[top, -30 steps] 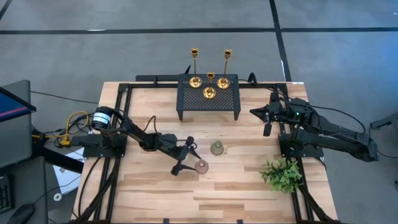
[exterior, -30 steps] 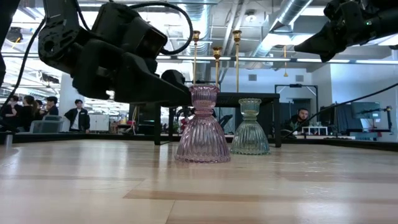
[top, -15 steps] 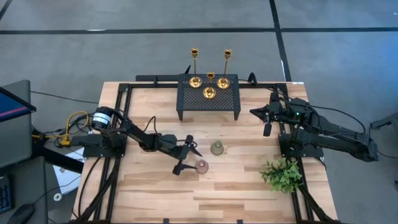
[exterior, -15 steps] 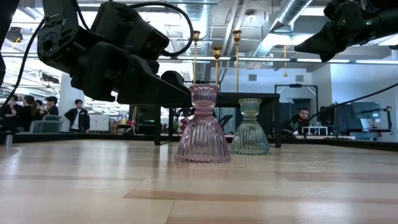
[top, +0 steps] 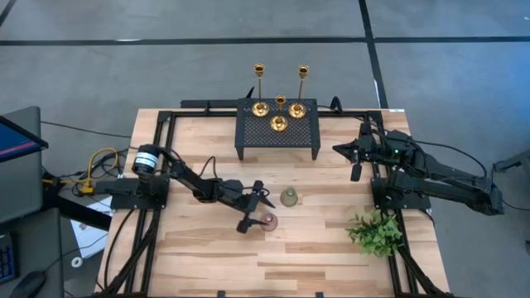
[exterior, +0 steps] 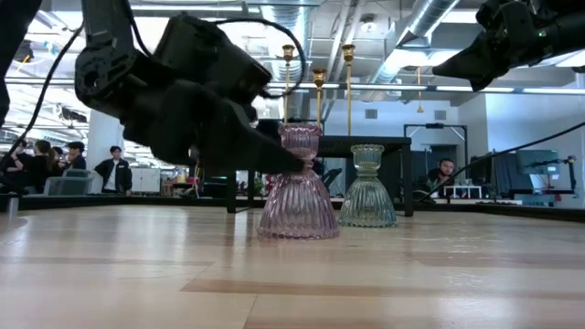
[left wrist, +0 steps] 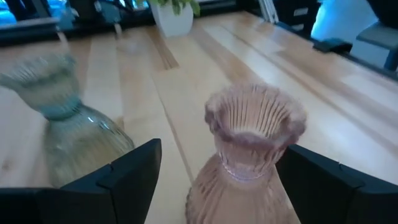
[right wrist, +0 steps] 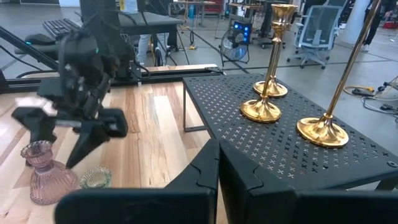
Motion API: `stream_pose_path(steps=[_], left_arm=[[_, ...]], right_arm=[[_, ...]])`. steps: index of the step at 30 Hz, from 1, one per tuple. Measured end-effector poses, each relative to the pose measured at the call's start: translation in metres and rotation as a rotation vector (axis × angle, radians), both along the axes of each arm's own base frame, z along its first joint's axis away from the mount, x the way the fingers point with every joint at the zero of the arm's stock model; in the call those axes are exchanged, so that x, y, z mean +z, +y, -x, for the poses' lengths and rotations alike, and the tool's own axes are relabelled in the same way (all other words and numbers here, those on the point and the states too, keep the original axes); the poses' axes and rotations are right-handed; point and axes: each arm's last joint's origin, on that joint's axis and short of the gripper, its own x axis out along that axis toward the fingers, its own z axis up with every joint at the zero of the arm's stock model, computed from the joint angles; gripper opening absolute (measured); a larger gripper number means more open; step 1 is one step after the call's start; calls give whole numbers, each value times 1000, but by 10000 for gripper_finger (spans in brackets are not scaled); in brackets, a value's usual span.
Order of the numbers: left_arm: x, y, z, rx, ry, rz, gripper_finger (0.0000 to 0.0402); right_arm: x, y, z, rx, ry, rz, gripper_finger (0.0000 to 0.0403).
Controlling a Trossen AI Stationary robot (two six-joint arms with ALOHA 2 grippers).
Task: Pick & Place candle stick holders
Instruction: Put the purple glass candle holder on the shelf
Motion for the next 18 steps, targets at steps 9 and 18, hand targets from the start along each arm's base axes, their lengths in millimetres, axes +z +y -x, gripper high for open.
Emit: stream_pose_path(steps=[9,18], left_arm=[[-2,-1,-7,-1,1,2,301],[2,-1,-6,-1,-13,4,280]], right_arm=[[0,0,0,1,2,0,0],[0,0,0,1,2,0,0]])
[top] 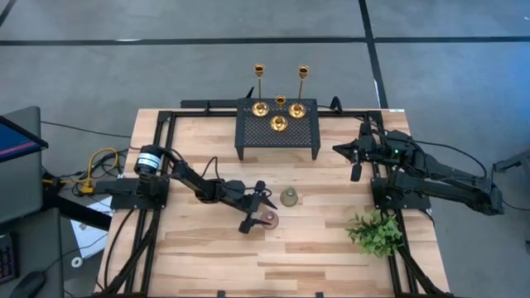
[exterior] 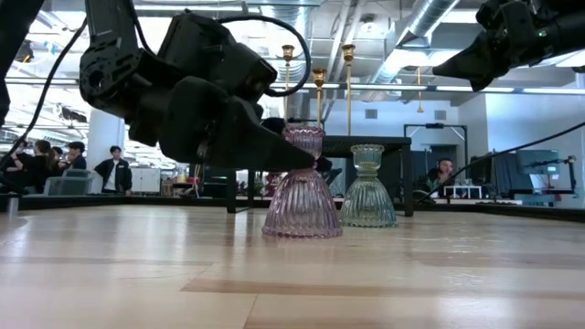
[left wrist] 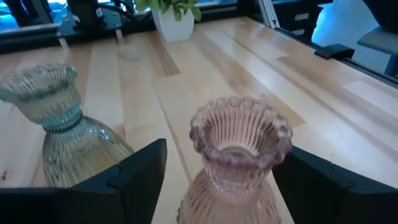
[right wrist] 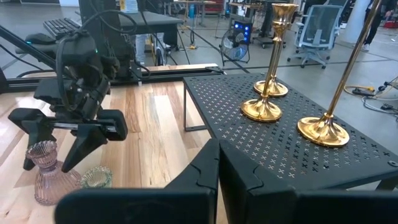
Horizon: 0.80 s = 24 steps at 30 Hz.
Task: Pick & Place candle stick holders
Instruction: Put the purple glass candle holder on the shelf
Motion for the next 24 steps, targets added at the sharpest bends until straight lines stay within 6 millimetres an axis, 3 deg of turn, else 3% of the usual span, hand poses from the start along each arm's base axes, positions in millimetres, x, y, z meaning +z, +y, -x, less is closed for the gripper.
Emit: stream_pose_path(steps=[24], left_arm=[[-1,0,0,8,24,57,150]], right_arm=[[0,0,0,0,0,0,0]])
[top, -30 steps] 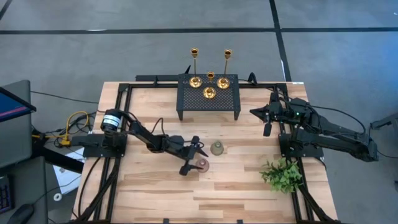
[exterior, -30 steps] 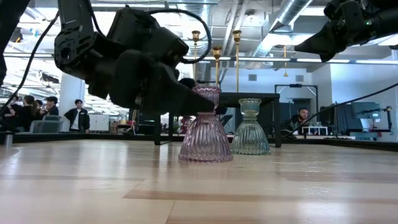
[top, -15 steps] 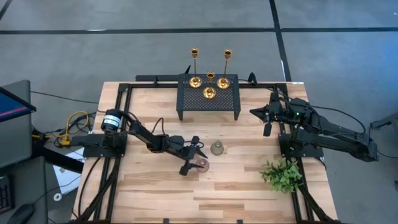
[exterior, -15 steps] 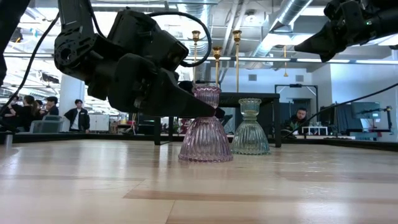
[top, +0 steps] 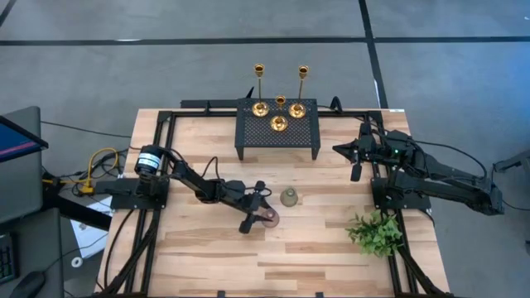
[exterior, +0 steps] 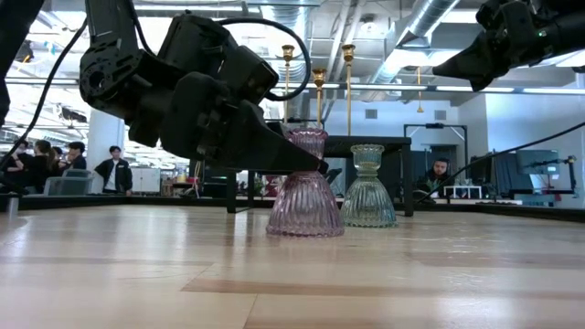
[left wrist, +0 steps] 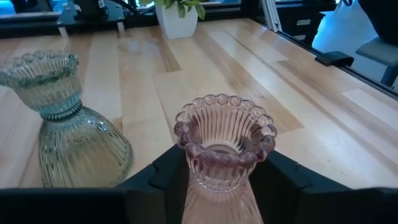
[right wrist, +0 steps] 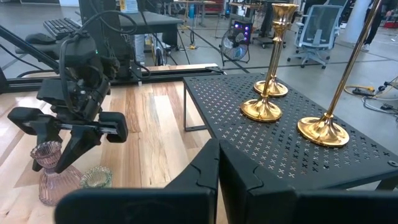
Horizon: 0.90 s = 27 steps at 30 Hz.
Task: Pick & Place candle stick holders
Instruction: Put the purple glass candle holder on the shelf
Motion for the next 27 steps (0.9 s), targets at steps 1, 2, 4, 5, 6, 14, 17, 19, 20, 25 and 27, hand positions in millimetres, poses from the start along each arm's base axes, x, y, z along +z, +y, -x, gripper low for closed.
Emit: stream_pose_path(steps=[1,2,4,5,6,14,17,19,20,25,27], left_arm=[[0,0,0,1,4,9,146],[0,0,0,2,7,18,142],[0,0,0,4,12,33,137],[1,0,0,4,11,34,136],[1,0,0,5,9,34,135],[19,1,5,5,-23,47,134],[34,4,10,24,-24,46,132],[44,9,16,69,-4,38,132],[50,12,19,101,-3,35,131],[85,34,39,261,-19,25,131],[99,43,49,316,-46,27,130]], right_arm=[[0,0,0,0,0,0,0],[0,0,0,0,0,0,0],[0,0,0,0,0,0,0],[0,0,0,0,0,0,0],[0,0,0,0,0,0,0],[0,0,0,0,0,0,0],[0,0,0,0,0,0,0],[0,0,0,0,0,0,0],[0,0,0,0,0,0,0],[0,0,0,0,0,0,0],[0,0,0,0,0,0,0]])
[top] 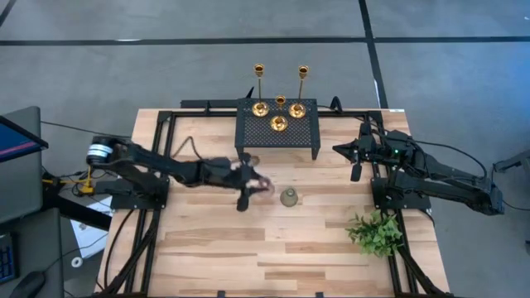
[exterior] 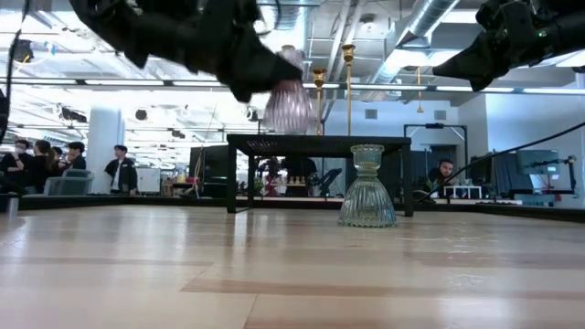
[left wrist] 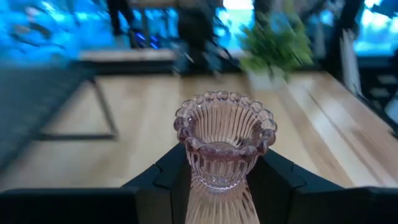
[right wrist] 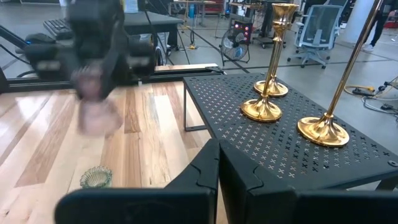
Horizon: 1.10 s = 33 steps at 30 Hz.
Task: Pick & Place candle stick holders
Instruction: Put the purple glass candle holder on the shelf
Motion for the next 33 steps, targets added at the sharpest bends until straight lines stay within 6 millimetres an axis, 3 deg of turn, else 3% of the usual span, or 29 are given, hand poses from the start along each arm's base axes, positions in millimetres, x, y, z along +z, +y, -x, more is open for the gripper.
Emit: stream_pose_path(steps=[7,14,22,28,33], left_arm=[[46,34,35,163,-174,-7,130],[56,72,52,329,-206,21,129],[51,109,52,476,-183,83,129],[57,120,34,454,-170,97,129],[50,128,19,505,-78,107,129]], right_arm=[[0,0,0,0,0,0,0],[0,0,0,0,0,0,0],[0,0,0,0,-3,5,0],[4,0,-1,1,-33,24,0],[4,0,-1,1,-32,24,0]])
